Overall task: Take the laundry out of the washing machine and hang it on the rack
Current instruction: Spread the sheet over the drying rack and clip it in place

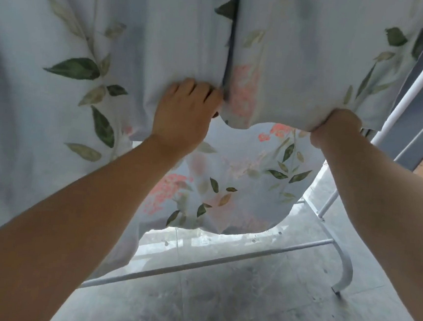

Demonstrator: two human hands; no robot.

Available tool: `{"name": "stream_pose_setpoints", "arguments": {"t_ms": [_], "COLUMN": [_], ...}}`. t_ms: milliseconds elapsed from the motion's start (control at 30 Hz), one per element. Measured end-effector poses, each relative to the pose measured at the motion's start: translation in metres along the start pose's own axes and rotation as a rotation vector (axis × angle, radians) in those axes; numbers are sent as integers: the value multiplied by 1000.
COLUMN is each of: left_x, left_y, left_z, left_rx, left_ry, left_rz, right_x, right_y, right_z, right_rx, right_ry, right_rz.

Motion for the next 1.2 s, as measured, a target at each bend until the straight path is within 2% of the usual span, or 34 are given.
{"name": "stream_pose_setpoints", "arguments": {"t_ms": [100,233,600,1033,1200], "left_x": [-5,-20,-60,-107,-124], "left_y": [4,11,-3,2,7], "left_z": [19,38,60,67,75], "left_rx": [16,18,250,275,287], "left_ry": [-55,-142,-197,-225,-241], "left_rz": [-36,-44,-82,-178,-206], "right_x": [8,16,37,30,26], "right_y": [6,24,50,74,85], "right_z": [16,25,77,140,160], "right_rx": [-67,-71,-32,-75,60], "right_ry": [39,-23,-61,-147,-167], "right_rz": [-32,15,85,188,274]}}
Point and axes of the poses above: each hand's wrist, its own x-axis towards the middle knuckle, its own z-axis out of the palm, y = z × x, the point moved 3 cm from there along x, towards the middle knuckle
